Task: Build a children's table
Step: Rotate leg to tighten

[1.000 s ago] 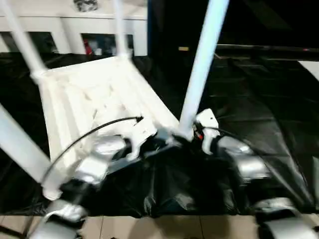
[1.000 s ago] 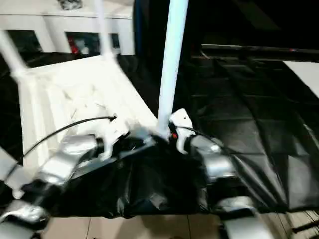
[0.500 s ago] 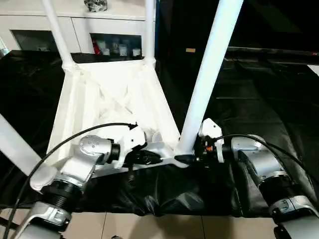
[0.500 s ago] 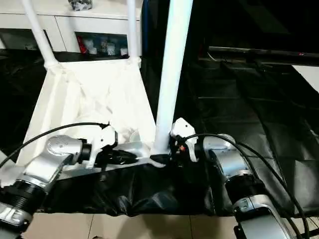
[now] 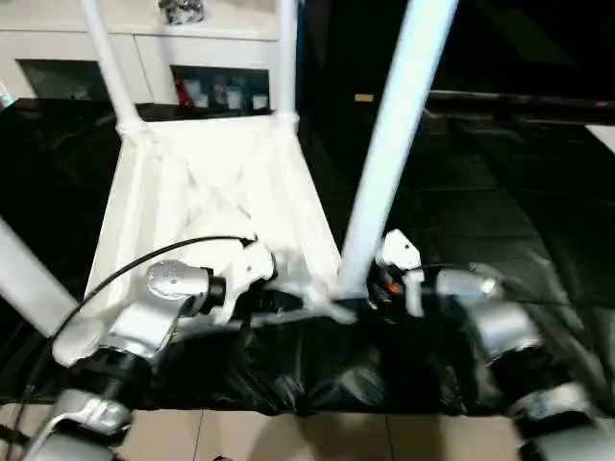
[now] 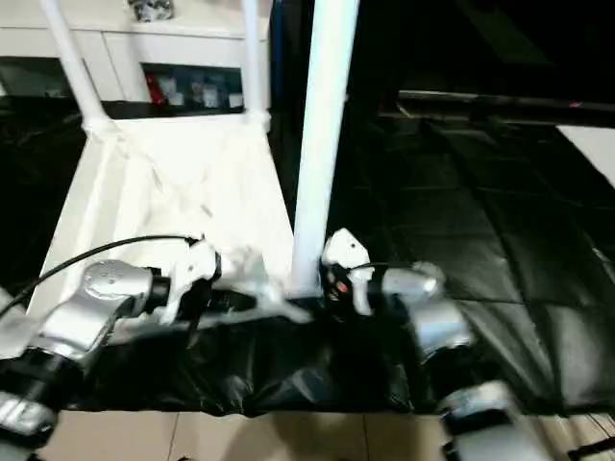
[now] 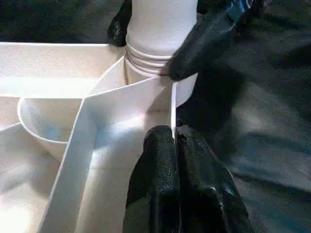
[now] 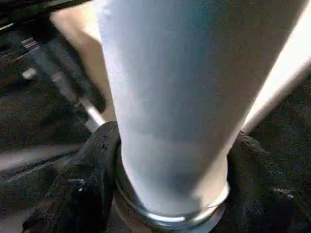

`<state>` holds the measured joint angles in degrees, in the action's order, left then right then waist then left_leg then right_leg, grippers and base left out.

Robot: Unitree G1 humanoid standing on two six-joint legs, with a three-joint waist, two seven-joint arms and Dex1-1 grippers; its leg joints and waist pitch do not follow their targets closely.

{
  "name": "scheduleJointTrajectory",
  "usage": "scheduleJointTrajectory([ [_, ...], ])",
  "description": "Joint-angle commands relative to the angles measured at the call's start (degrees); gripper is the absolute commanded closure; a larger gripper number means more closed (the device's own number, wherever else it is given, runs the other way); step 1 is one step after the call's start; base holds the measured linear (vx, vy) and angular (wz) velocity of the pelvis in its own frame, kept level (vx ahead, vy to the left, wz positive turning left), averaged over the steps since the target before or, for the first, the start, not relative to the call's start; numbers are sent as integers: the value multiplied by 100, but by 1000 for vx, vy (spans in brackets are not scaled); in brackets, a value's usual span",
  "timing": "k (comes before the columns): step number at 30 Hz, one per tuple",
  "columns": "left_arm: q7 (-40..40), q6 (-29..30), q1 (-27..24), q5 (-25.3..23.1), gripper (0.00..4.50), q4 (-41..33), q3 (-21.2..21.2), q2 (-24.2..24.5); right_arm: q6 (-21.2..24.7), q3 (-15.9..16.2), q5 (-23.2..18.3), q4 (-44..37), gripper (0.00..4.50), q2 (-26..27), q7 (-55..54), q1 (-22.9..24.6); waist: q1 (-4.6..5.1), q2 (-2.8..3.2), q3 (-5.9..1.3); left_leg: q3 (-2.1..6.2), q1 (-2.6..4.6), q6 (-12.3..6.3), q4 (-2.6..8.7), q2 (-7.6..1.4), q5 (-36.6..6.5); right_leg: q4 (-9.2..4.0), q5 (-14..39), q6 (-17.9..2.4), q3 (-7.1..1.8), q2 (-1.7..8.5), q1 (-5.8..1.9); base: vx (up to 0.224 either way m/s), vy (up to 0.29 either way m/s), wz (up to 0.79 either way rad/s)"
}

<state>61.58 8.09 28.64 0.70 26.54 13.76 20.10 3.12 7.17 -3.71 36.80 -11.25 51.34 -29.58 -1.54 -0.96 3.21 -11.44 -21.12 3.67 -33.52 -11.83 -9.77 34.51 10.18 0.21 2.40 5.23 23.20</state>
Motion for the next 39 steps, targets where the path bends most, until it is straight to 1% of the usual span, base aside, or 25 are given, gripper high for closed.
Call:
scheduleJointTrajectory([
  [1,-704,121,249,-175,450,189,202,-534,44,115,189,361,178,608,-1033,-193,38,47,-318,113,111,164,445,-114,-2178,-514,2593,-932,-155,231,-139,0,0,0],
  [3,-950,155,320,-236,450,279,214,-677,70,67,233,503,178,780,-1423,-274,91,18,-328,136,122,245,440,-98,-2372,-546,2868,-826,-132,230,-131,0,0,0],
  [4,-959,155,322,-238,450,282,214,-682,71,66,234,507,178,786,-1436,-277,113,26,-329,135,133,232,436,-96,-2403,-566,2865,-810,-139,233,-111,0,0,0],
  [5,-1209,211,400,-290,450,358,201,-840,135,-39,246,639,178,980,-1895,-389,130,39,-330,138,128,189,433,-97,-2434,-573,2819,-807,-139,226,-113,0,0,0],
  [7,-1534,259,511,-378,450,468,175,-1061,277,-187,232,768,178,1266,-2407,-543,175,40,-335,140,134,217,430,-83,-2459,-567,2829,-833,-135,213,-89,0,0,0],
  [8,-1608,270,538,-402,450,495,174,-1118,306,-210,223,793,178,1340,-2492,-579,169,44,-342,148,111,202,436,-83,-2417,-569,2784,-812,-125,218,-125,0,0,0],
  [9,-1637,263,553,-421,450,508,186,-1158,285,-180,236,794,178,1394,-2480,-598,169,46,-345,142,104,185,439,-90,-2385,-574,2702,-816,-134,224,-124,0,0,0],
  [13,-1621,282,536,-408,450,419,207,-1252,129,-151,220,699,178,1460,-2351,-597,160,42,-369,118,83,88,440,-100,-2223,-517,2069,-993,-151,203,-144,0,0,0],
  [14,-1523,235,487,-394,450,335,231,-1213,87,-187,97,644,143,1413,-2154,-581,150,47,-375,102,78,47,436,-101,-2106,-494,1817,-1091,-156,203,-159,0,0,0],
  [16,-1346,224,409,-341,450,215,256,-1140,128,-260,-25,574,106,1341,-1964,-563,148,45,-386,92,63,-14,429,-101,-1993,-476,1640,-1158,-159,209,-190,0,0,0],
  [19,-919,106,264,-229,450,39,290,-923,238,-303,-86,383,89,1018,-1601,-519,152,44,-408,88,31,-122,411,-105,-1693,-428,1262,-1247,-155,206,-232,0,0,0],
  [20,-753,24,214,-199,450,-21,305,-831,295,-273,-102,291,71,866,-1432,-492,145,66,-419,72,57,-168,391,-107,-1562,-411,1002,-1346,-159,199,-223,0,0,0],
  [21,-657,22,186,-163,450,-61,304,-786,328,-232,-113,227,62,770,-1259,-464,143,60,-429,60,64,-205,377,-107,-1478,-396,838,-1401,-162,193,-227,0,0,0],
  [22,-635,22,179,-154,450,-71,303,-776,336,-222,-116,212,62,747,-1218,-457,119,62,-448,55,53,-293,361,-110,-1234,-346,472,-1505,-161,194,-260,0,0,0],
  [23,-309,-69,114,-76,450,-152,326,-600,382,-64,-131,-4,62,389,-582,-338,88,98,-458,46,57,-391,345,-109,-1039,-315,123,-1589,-152,182,-274,0,0,0],
  [25,-136,-117,86,-40,450,-184,336,-499,393,19,-140,-116,62,208,-245,-276,70,87,-456,33,47,-533,328,-105,-861,-283,-190,-1675,-149,178,-290,0,0,0],
  [26,-75,-132,85,-39,450,-172,338,-454,371,68,-137,-163,62,116,-80,-244,46,109,-443,29,61,-543,330,-112,-876,-291,-166,-1699,-146,180,-284,0,0,0],
  [27,-34,-135,83,-44,450,-167,336,-423,350,96,-128,-193,62,54,43,-222,40,101,-437,24,61,-531,333,-115,-918,-295,-85,-1707,-146,181,-281,0,0,0],
  [28,60,-172,74,-36,450,-159,340,-370,314,139,-123,-244,62,-56,271,-182,8,114,-425,28,74,-468,347,-126,-1034,-316,180,-1688,-142,191,-277,0,0,0],
  [29,204,-202,61,-25,450,-150,348,-287,279,205,-117,-318,62,-213,603,-125,-7,89,-417,25,76,-435,353,-128,-1116,-336,341,-1659,-139,186,-278,0,0,0],
  [30,487,-190,51,36,450,-178,366,-151,294,301,-141,-421,62,-430,1072,-61,-45,87,-402,16,99,-362,362,-140,-1307,-362,654,-1603,-142,188,-255,0,0,0],
  [32,595,-173,47,68,450,-202,361,-101,337,339,-166,-467,62,-499,1228,-46,-82,91,-374,16,111,-232,388,-153,-1565,-391,1083,-1502,-147,188,-236,0,0,0],
  [35,834,-76,69,164,450,-275,347,52,435,456,-229,-526,62,-692,1602,-74,-99,80,-376,36,117,-118,404,-152,-1675,-401,1300,-1419,-154,193,-229,0,0,0],
  [37,941,-55,81,202,450,-292,355,109,415,490,-231,-526,96,-746,1719,-98,-108,91,-374,43,115,-95,411,-156,-1693,-398,1342,-1397,-155,201,-223,0,0,0],
  [39,1044,-66,93,226,450,-295,365,162,405,534,-207,-493,101,-799,1868,-145,-112,97,-379,44,115,-78,407,-149,-1691,-400,1327,-1400,-156,202,-219,0,0,0],
])
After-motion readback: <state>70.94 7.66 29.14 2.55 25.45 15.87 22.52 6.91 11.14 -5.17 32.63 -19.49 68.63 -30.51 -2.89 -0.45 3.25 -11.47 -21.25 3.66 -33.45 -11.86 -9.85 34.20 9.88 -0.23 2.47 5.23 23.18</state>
